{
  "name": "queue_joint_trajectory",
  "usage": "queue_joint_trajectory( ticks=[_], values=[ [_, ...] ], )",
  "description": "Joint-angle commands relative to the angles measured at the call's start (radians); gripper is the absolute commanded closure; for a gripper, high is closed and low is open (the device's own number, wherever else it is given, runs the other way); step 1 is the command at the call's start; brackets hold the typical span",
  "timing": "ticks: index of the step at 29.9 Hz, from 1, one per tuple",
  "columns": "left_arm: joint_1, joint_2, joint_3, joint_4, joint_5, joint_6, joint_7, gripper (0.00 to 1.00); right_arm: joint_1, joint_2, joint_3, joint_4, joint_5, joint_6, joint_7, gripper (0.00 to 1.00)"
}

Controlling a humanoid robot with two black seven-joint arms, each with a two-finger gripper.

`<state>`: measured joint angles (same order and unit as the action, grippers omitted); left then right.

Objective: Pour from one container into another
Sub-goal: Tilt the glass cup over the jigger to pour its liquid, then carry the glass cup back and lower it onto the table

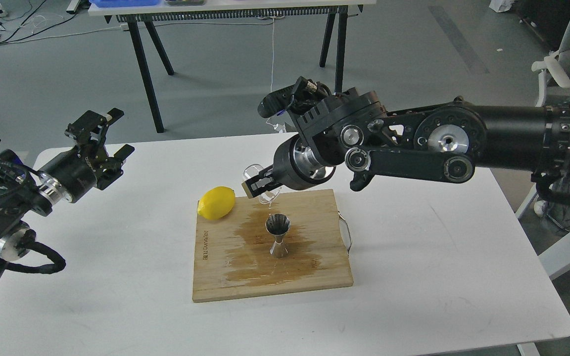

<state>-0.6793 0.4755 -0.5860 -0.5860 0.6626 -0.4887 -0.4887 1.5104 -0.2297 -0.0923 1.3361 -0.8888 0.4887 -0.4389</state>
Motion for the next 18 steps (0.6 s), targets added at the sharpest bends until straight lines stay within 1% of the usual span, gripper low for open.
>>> queue_joint_trajectory(
  ticks=[1, 7, 18],
  values=[
    [0.001, 0.0, 0.0, 0.0, 0.0, 0.0, 0.0, 0.01, -0.012, -0.011, -0.004, -0.002, 0.027, 0.0, 0.0, 0.8],
    [0.001, -0.005, 0.0, 0.008, 0.0, 0.0, 0.0, 0.01, -0.058, -0.036, 0.002, -0.003, 0.134, 0.0, -0.003, 0.81],
    [0.001, -0.012, 0.0, 0.014, 0.0, 0.0, 0.0, 0.01, -0.141, -0.092, 0.02, -0.014, 0.133, 0.0, 0.003, 0.8]
  ],
)
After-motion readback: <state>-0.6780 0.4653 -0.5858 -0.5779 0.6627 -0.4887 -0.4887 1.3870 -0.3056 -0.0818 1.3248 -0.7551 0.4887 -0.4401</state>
